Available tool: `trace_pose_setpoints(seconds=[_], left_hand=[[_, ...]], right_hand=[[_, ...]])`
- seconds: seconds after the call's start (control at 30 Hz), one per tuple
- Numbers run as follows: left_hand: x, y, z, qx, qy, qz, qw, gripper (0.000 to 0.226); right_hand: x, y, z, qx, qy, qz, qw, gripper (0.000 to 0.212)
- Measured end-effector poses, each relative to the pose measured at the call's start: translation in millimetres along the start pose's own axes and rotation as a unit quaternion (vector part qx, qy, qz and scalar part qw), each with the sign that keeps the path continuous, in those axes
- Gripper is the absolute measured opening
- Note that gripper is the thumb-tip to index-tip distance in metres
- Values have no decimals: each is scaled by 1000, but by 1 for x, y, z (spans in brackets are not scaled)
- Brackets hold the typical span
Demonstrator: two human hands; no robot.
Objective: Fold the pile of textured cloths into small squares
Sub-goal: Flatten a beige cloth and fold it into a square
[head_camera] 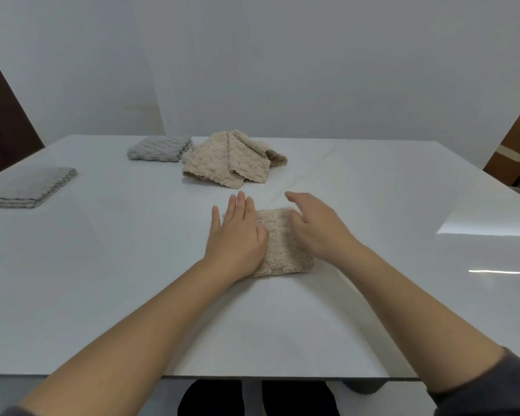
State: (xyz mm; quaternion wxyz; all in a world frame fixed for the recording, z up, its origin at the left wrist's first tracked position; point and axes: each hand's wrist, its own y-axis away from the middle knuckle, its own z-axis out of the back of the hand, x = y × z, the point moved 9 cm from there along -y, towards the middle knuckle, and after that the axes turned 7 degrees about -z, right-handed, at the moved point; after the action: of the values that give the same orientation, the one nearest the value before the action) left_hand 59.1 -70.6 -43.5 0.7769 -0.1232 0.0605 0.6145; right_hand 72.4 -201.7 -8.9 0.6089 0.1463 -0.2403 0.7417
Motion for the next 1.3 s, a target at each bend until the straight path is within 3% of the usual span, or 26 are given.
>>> trace_pose_setpoints(seconds=[0.1,0.17,0.43,0.53,0.67,0.77,0.87,0.93,1.03,1.1,1.2,1.3], left_hand=[[2,6,-12,27,-13,0,1000,60],[8,8,-22,46,-6,8,999,60],[10,10,-22,49,14,-10,999,65],[12,24,-17,71,60,-104,990,83],[29,35,0,61,-17,-193,979,105],[54,25,17,11,-53,-166,985,101],[83,17,33,-43,-69,-57,995,78],[86,17,37,-67,-40,-3,997,67],[57,15,32,-73,17,-2,997,60],[31,10,20,-44,20,-12,999,61],[14,4,-1,2,-4,8,1000,63],[16,4,-17,31,-21,38,999,65]], right_hand=[[8,-1,-47,116,125,22,985,55],[-1,3,-65,150,161,14,975,58],[-5,2,-66,151,166,-4,975,58],[-6,-3,-60,153,135,-5,979,57],[-6,-16,-44,107,96,-14,989,55],[-7,-17,-30,51,118,-19,991,50],[-15,-10,-11,-5,160,-45,986,41],[-20,-5,-2,-30,188,-62,980,36],[-14,-8,-1,-51,174,-50,982,37],[-2,-12,-14,-15,141,-5,990,44],[11,-11,-48,104,133,54,984,54],[4,-7,-70,175,150,54,972,56]])
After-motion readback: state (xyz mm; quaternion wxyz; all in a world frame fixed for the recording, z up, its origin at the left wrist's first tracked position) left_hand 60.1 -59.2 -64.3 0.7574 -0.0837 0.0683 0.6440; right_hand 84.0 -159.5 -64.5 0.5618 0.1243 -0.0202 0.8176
